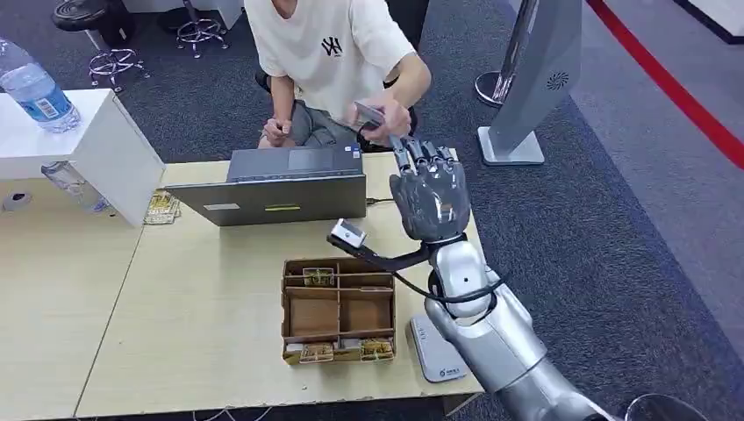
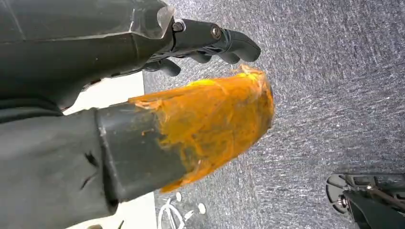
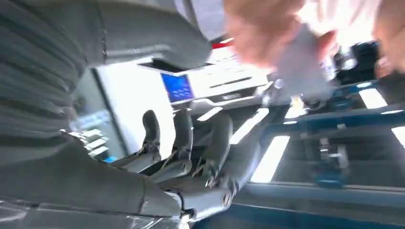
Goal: Pass the card to the sensor for recognition and then transmit it.
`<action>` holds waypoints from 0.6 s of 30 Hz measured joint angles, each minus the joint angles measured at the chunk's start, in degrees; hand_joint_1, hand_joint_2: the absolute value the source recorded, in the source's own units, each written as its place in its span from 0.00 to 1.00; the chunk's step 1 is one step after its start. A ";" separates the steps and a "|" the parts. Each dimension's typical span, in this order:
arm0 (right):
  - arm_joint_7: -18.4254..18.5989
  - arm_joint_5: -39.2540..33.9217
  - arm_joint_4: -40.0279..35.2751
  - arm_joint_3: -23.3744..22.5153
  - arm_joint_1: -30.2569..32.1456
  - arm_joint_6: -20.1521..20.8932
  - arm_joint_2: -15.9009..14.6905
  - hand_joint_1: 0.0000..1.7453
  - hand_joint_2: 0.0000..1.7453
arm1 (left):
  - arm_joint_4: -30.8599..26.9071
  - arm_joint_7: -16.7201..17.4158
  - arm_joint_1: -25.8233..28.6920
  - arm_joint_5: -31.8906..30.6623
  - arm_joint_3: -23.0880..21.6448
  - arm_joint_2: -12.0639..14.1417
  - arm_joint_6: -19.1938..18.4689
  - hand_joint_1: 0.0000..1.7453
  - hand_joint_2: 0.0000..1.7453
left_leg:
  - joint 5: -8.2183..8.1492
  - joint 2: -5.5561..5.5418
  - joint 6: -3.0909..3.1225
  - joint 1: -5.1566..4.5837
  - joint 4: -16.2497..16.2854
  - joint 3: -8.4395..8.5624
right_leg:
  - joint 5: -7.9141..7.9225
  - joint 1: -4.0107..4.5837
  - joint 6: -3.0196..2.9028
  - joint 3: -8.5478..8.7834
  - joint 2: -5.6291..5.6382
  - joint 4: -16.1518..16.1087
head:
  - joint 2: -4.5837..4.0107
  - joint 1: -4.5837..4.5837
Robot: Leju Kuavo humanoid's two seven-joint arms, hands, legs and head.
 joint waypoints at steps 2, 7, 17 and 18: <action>0.22 0.00 -0.15 0.65 0.37 0.00 -0.70 0.00 1.00 | 0.00 0.02 0.00 0.00 0.00 0.00 0.02 0.00 0.00 | 0.00 0.01 0.00 0.00 0.00 0.01 | 0.00 0.00 0.00 -0.02 0.01 0.00 | 0.00 -0.02; -2.94 -0.07 -3.08 0.87 3.80 -0.04 -1.16 0.00 1.00 | 0.00 0.09 0.01 0.04 0.02 0.00 0.20 0.00 0.00 | 0.00 0.02 -0.01 0.01 0.00 0.02 | 0.00 0.02 0.00 -0.05 0.03 0.01 | 0.00 0.00; -30.39 -8.37 -16.47 -7.49 23.24 -0.09 6.33 0.00 1.00 | 0.00 0.55 0.23 0.37 1.18 -0.15 1.48 0.00 0.00 | -0.04 -0.10 -0.04 0.05 -0.04 -0.08 | -0.07 0.06 -0.02 -0.05 -0.10 0.00 | 0.00 0.00; -31.32 -8.59 -17.11 -8.24 24.70 -0.09 7.25 0.00 1.00 | 0.00 0.55 0.23 0.37 1.29 -0.20 1.60 0.00 0.00 | -0.04 -0.10 -0.04 0.04 -0.05 -0.07 | -0.07 0.05 -0.02 -0.05 -0.09 0.00 | 0.00 0.00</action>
